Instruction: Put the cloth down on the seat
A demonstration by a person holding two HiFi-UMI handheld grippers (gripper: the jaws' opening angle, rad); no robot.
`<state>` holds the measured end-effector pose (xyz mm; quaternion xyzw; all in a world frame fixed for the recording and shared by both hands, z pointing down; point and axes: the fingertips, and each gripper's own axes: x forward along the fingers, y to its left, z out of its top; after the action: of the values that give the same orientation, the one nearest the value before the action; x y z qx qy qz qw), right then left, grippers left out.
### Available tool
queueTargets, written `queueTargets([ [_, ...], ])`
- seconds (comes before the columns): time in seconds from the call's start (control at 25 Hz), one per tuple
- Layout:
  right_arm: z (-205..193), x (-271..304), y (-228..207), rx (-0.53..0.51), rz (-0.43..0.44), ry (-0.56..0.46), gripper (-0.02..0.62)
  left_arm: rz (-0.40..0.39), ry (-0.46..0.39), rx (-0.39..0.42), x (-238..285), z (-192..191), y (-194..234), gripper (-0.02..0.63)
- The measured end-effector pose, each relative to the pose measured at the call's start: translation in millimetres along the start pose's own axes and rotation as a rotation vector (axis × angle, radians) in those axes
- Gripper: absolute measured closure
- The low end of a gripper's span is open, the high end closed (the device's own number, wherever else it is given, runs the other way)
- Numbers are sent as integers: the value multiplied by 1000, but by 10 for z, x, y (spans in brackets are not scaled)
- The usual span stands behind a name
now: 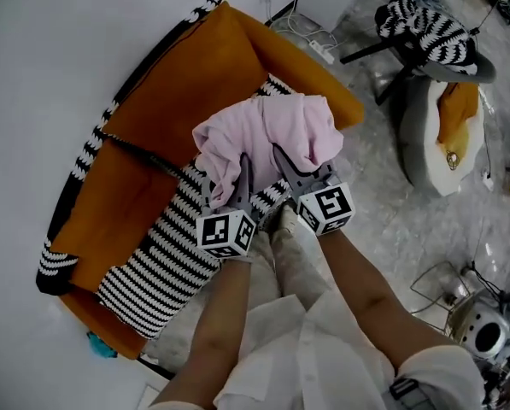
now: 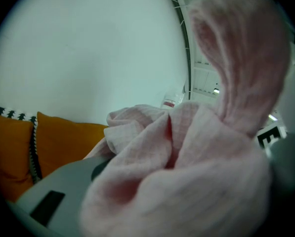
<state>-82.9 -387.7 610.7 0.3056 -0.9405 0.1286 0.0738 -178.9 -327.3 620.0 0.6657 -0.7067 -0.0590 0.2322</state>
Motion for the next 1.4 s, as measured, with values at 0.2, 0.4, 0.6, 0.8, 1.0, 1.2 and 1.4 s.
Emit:
queueTargets([
  [0.2,-947,486,32,9,49,123,436,91,87,-48,155,-765,653,442],
  [0.4,-1722,769,5,9,82,231,434,149,171,-86,272,-1439,1081,437],
  [0.6,-2333,980,-84,-2,90,296,434,169,220,-122,429,-2011,1398,434],
  [0.8,-2940,1065,-206,53,62,426,433,205,332,-185,548,-2563,1607,430],
  [1.0,-3277,1019,-235,114,44,529,433,231,418,-254,476,-2872,1688,391],
  [1.2,-3278,1007,-232,121,49,586,433,282,460,-253,270,-2827,1654,299],
  [1.4,-3347,1024,-204,67,48,614,421,294,473,-166,-84,-2735,1642,273],
])
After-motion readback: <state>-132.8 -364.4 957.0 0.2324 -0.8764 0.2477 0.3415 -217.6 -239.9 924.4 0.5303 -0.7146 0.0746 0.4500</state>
